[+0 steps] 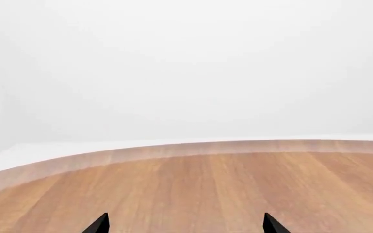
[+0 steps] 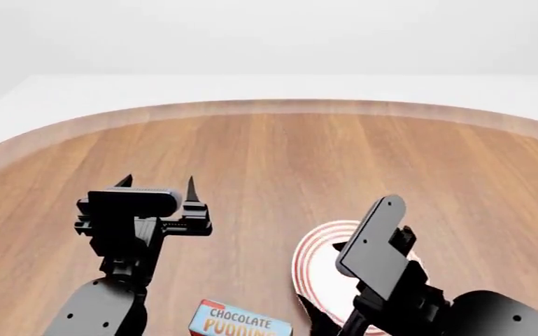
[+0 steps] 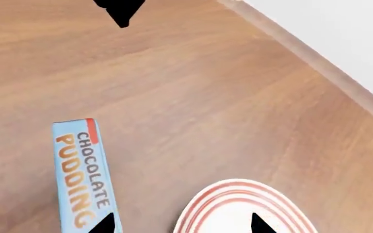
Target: Put the chocolate pudding to the right of the plate.
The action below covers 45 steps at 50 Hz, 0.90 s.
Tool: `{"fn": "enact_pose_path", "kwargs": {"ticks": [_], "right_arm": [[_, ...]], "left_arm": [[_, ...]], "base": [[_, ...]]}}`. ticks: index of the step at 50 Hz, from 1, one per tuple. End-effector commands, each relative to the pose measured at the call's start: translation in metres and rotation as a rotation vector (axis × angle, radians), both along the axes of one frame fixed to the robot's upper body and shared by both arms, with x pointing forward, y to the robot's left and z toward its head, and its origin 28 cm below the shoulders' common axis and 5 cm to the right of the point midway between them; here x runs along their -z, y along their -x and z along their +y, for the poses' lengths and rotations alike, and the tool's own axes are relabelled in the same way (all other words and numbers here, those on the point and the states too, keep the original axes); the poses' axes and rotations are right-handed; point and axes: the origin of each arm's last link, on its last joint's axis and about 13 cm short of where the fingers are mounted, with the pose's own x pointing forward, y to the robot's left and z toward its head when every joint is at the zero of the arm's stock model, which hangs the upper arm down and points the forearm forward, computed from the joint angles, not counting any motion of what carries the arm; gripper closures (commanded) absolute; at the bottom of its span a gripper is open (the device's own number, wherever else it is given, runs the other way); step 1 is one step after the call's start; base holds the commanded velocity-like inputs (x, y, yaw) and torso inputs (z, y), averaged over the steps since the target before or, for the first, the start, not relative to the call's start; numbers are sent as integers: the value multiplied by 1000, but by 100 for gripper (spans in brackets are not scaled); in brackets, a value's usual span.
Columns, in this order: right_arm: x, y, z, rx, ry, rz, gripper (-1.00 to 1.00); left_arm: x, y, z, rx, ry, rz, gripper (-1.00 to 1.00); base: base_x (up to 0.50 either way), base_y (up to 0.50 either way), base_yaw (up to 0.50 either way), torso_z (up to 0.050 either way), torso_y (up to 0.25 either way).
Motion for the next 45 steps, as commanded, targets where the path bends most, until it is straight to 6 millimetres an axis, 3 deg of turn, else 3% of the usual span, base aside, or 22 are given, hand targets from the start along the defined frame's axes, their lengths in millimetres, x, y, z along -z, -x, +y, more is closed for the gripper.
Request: {"fn": "enact_pose_path", "kwargs": {"ticks": [1, 20, 45], "right_arm": [[4, 6, 1, -102, 51, 58, -100], [6, 2, 10, -189, 2, 116, -100], [42, -21, 21, -191, 53, 256, -100]], "left_arm": [[1, 0, 1, -4, 0, 2, -100], [2, 1, 0, -3, 0, 4, -100], [3, 0, 0, 0, -2, 6, -100]], "base": [[0, 0, 0, 0, 0], [0, 0, 0, 0, 0], [0, 0, 0, 0, 0]]}}
